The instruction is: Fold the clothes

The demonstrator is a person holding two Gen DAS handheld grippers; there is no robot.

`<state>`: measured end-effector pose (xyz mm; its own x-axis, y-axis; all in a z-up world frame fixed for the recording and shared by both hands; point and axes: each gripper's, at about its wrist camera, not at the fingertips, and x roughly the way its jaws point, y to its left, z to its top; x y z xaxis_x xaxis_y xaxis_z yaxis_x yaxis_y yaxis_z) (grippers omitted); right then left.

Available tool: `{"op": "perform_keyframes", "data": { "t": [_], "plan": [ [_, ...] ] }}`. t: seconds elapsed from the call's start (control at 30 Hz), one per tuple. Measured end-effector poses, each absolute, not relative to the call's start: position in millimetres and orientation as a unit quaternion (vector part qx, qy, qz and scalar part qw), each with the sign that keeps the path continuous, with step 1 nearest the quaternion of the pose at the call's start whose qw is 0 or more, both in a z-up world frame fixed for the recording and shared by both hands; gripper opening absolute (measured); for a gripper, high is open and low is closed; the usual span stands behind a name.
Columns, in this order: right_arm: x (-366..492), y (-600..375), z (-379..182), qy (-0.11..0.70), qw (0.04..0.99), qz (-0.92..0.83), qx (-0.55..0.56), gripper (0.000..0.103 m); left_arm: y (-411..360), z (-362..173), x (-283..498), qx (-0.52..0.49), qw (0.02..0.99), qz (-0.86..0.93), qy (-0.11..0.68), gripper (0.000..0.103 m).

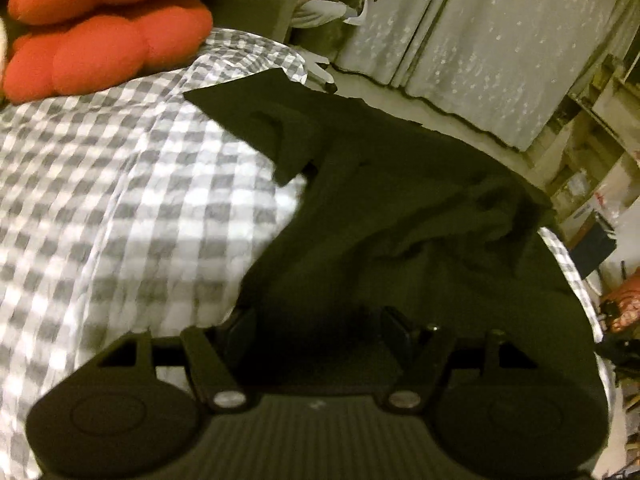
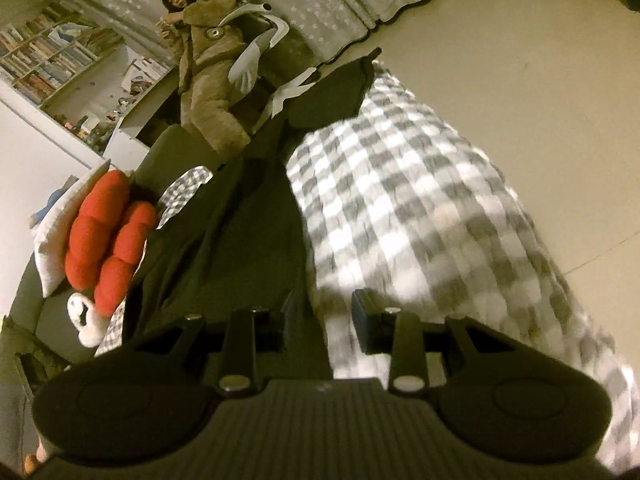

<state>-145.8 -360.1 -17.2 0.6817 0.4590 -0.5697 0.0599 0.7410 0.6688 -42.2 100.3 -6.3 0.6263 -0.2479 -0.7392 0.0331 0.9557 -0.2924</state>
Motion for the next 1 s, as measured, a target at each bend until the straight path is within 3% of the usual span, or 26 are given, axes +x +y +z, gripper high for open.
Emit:
{"op": "perform_keyframes", "data": {
  "t": [0.6, 0.83, 0.9, 0.93, 0.97, 1.0],
  "plan": [
    [-208.3, -353.5, -17.0, 0.419, 0.839, 0.166, 0.306, 0.031, 164.1, -14.1, -140.7, -0.162, 0.867, -0.139, 0.450, 0.066],
    [-217.4, -346.5, -25.0, 0.447, 0.824, 0.182, 0.298, 0.029, 172.0, -26.3, -158.0, -0.193, 0.837, -0.182, 0.479, 0.050],
    [-216.2, -346.8, -26.6, 0.452, 0.821, 0.179, 0.300, 0.019, 173.5, -31.4, -158.8, -0.209, 0.824, -0.191, 0.490, 0.046],
    [-215.6, -346.9, -27.4, 0.454, 0.820, 0.178, 0.300, 0.015, 173.6, -34.7, -158.8, -0.218, 0.817, -0.195, 0.497, 0.039],
    [-215.4, -347.4, -27.9, 0.457, 0.819, 0.175, 0.301, 0.004, 173.7, -38.1, -158.9, -0.226, 0.810, -0.199, 0.503, 0.023],
    [-215.2, -348.0, -28.5, 0.460, 0.818, 0.172, 0.301, 0.003, 172.7, -42.3, -159.3, -0.231, 0.805, -0.199, 0.508, 0.013]
  ]
}}
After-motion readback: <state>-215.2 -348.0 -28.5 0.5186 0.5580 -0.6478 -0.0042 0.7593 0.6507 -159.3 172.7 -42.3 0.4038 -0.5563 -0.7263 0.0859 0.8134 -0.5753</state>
